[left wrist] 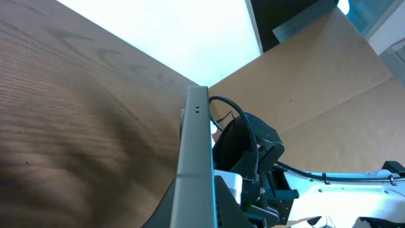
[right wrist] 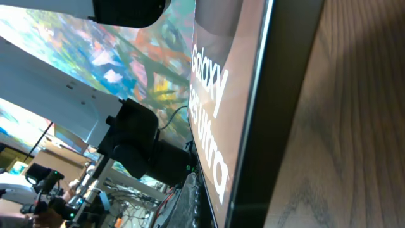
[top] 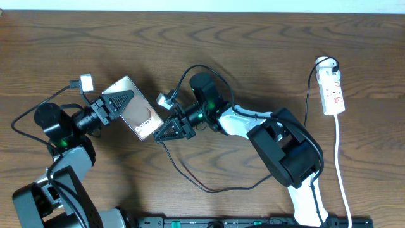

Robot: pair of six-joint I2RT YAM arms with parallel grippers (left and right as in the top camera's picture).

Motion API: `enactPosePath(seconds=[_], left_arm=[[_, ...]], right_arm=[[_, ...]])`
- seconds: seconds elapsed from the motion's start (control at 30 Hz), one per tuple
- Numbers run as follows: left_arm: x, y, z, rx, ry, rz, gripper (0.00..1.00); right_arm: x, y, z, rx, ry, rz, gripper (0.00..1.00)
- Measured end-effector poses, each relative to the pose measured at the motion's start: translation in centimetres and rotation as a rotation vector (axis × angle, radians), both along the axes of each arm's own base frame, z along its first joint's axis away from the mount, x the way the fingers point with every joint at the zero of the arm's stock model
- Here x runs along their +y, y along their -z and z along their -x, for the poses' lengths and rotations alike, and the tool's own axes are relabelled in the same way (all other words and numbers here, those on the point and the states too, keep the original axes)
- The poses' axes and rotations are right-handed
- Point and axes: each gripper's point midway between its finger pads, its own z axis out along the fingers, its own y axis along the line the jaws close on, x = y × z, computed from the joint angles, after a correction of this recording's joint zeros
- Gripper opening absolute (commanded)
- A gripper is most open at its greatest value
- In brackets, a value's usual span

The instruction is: Plug charger to phone and switch on socket

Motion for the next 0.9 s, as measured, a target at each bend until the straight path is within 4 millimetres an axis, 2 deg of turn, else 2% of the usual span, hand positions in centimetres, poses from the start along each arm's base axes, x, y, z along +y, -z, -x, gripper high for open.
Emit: enactPosePath(seconds=[0.07,0.33,0.73,0.83,0.87,0.9], left_arm=[[0.0,0.0,0.0,0.0,0.0,0.0,0.08],[0.0,0.0,0.1,-0.011,0.004,-0.008,0.07],[0.0,0.0,0.1,-0.017,0.005,-0.012,0.08],[0.0,0.0,0.1,-0.018,0.005,-0.012,0.07],[0.0,0.0,0.1,-0.018,0.005,-0.013,0.07],[0.0,0.0,0.1,-0.02,0.005,-0.014,0.07]], right_arm=[[0.0,0.0,-0.1,0.0,0.003,0.0,0.09],[-0.4,0.0,-1.4,-0.011,0.045,0.001,0.09],[-0.3,0.1,-1.6,-0.015,0.058,0.006,0.09],[-0.3,0.1,-1.6,-0.015,0.058,0.006,0.19],[-0.4,0.1,-1.6,-0.015,0.058,0.006,0.28],[-0.4,0.1,-1.6,-0.016,0.057,0.005,0.32]])
